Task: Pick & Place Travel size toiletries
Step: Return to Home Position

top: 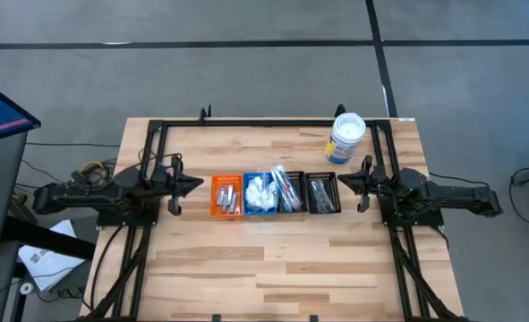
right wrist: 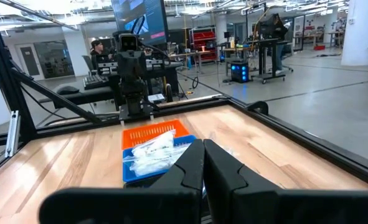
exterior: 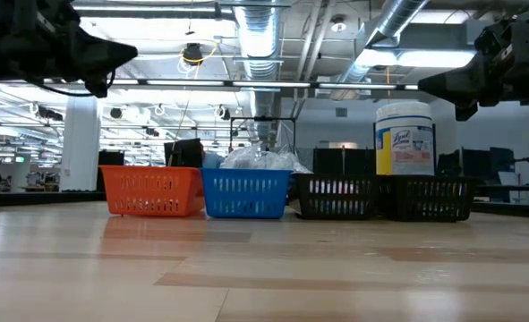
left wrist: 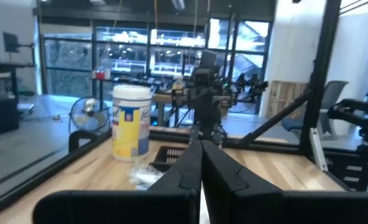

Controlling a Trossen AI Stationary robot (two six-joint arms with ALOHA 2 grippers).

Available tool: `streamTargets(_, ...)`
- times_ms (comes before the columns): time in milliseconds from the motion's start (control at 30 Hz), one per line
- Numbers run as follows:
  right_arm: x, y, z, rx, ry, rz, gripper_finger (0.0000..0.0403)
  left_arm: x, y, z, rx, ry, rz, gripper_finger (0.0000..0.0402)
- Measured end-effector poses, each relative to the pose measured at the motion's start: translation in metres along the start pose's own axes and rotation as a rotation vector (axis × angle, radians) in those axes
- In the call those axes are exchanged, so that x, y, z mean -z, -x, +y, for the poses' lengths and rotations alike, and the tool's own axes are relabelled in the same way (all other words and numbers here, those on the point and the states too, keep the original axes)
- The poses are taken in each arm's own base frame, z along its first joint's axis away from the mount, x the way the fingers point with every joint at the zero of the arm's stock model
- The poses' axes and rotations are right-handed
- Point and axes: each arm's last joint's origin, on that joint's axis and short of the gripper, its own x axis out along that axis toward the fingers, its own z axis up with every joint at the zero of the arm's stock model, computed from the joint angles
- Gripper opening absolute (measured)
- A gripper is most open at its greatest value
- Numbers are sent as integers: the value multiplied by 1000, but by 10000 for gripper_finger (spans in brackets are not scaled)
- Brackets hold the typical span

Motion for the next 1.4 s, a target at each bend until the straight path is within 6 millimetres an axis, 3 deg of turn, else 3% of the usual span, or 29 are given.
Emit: streamTargets(1400, 0, 0, 0, -1, 0, 1, 0, 21, -10, -1, 28, -73, 199, 4)
